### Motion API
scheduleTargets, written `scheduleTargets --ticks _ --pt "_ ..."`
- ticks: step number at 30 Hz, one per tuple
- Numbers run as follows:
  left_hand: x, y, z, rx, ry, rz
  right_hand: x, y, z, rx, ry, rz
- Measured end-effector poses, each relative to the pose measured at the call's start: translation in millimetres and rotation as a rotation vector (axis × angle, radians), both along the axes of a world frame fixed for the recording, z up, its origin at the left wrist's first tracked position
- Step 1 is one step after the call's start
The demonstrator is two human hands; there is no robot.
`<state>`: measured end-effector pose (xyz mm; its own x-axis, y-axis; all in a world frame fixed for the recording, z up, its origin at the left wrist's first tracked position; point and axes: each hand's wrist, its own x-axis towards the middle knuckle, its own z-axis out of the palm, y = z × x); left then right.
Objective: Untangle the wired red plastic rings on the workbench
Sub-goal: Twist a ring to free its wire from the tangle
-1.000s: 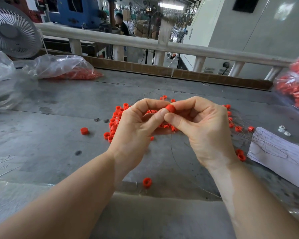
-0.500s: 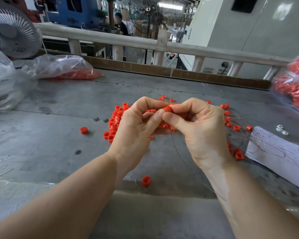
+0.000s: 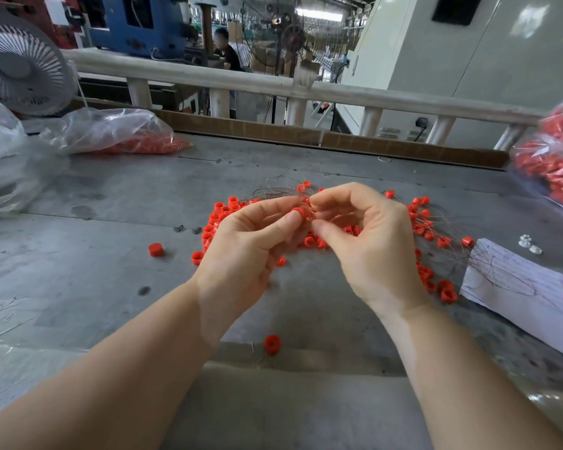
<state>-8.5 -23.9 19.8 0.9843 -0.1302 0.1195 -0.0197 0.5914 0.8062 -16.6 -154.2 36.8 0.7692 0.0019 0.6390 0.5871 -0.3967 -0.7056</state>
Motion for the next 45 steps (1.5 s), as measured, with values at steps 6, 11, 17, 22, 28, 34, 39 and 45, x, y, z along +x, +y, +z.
scheduleTargets --ticks 6,11,17,22,28,34,39,45 --pt "0.0 -0.3 1.9 -0.077 0.063 -0.052 -0.7 -4.0 2.7 0.005 0.022 -0.044" --pt "-1.0 -1.6 2.5 -0.115 0.055 -0.051 -0.8 -0.2 1.4 0.044 0.088 0.080" --pt "-2.6 -2.1 4.3 -0.134 0.054 -0.050 -1.7 1.7 1.0 0.078 0.132 0.083" --pt "-3.2 -0.7 3.2 -0.041 0.033 -0.038 0.1 0.6 0.5 0.104 0.135 0.049" --pt "-4.6 -1.1 4.1 -0.046 -0.002 -0.031 -1.7 1.9 1.0 0.102 0.142 0.071" --pt "-4.3 -0.7 3.7 -0.019 -0.033 -0.050 -1.5 0.6 0.2 0.114 0.074 0.071" --pt "-7.0 -0.3 4.6 0.016 -0.090 -0.026 -2.7 0.8 -1.5 0.122 0.050 0.085" --pt "-8.3 -1.1 4.0 0.084 -0.152 0.038 -3.5 -0.1 -1.2 0.133 0.041 0.096"
